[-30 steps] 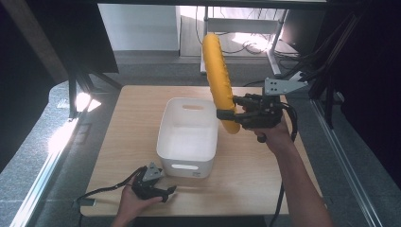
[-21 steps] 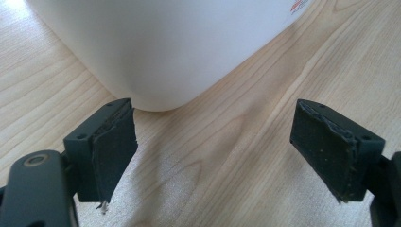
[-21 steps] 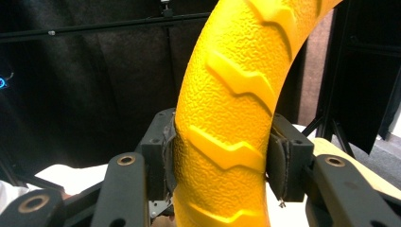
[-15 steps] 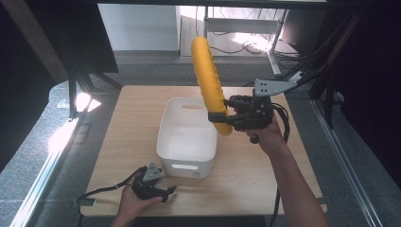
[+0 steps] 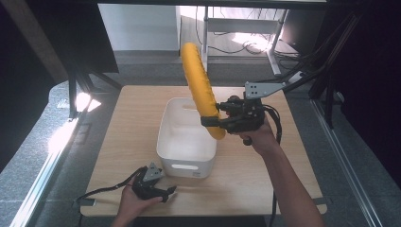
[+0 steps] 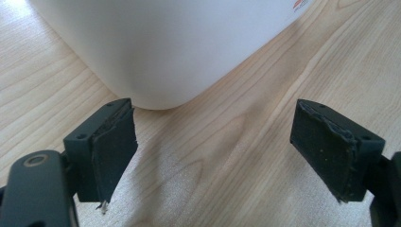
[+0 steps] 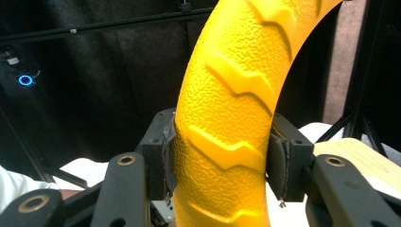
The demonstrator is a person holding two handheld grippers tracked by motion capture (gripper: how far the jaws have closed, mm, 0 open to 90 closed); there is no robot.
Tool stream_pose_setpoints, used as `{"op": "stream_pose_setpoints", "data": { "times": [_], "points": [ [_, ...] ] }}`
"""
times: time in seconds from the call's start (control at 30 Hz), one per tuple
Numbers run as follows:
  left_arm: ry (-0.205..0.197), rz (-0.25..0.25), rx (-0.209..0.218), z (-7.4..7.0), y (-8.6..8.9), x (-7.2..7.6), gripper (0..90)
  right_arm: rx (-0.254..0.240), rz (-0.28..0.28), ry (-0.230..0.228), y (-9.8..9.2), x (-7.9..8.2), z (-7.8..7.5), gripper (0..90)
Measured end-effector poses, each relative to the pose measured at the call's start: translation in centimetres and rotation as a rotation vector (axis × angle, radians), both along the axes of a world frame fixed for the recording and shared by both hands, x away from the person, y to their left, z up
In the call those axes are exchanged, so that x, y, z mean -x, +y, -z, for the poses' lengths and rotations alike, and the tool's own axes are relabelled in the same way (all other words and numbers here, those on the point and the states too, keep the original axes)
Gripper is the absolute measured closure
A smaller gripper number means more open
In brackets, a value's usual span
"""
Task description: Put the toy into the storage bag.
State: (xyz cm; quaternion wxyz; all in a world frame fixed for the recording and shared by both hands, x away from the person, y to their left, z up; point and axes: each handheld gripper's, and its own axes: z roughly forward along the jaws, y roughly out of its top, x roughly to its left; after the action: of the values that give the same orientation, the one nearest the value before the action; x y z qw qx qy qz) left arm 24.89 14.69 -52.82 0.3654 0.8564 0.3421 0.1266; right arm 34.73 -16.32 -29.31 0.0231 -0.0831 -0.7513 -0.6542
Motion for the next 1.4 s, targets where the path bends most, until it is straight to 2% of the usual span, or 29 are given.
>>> {"op": "stream_pose_setpoints", "data": {
  "times": [0.53, 0.73, 0.87, 0.97, 1.1, 1.4],
  "points": [
    [-0.002, -0.003, -0.006, 0.0, 0.0, 0.1, 15.3, 0.005, -0.057, 0.024, 1.6, -0.2, 1.0, 50.8],
    [-0.006, -0.004, -0.01, 0.0, 0.0, 0.2, 15.2, 0.024, -0.078, 0.036, 2.2, -0.2, 1.5, 50.7],
    [-0.005, -0.007, -0.014, 0.0, 0.0, 0.3, 15.2, 0.032, -0.096, 0.047, 2.6, -0.1, 2.1, 50.7],
    [-0.005, -0.007, -0.015, 0.0, 0.0, 0.4, 15.1, 0.06, -0.113, 0.066, 3.0, -0.2, 2.7, 50.7],
    [-0.006, -0.009, -0.015, 0.0, 0.0, 0.4, 15.1, 0.064, -0.127, 0.083, 3.3, -0.3, 3.6, 50.7],
    [-0.005, -0.006, -0.017, 0.0, 0.0, 0.4, 15.1, 0.076, -0.126, 0.105, 3.5, -0.7, 4.7, 50.7]
  ]
}}
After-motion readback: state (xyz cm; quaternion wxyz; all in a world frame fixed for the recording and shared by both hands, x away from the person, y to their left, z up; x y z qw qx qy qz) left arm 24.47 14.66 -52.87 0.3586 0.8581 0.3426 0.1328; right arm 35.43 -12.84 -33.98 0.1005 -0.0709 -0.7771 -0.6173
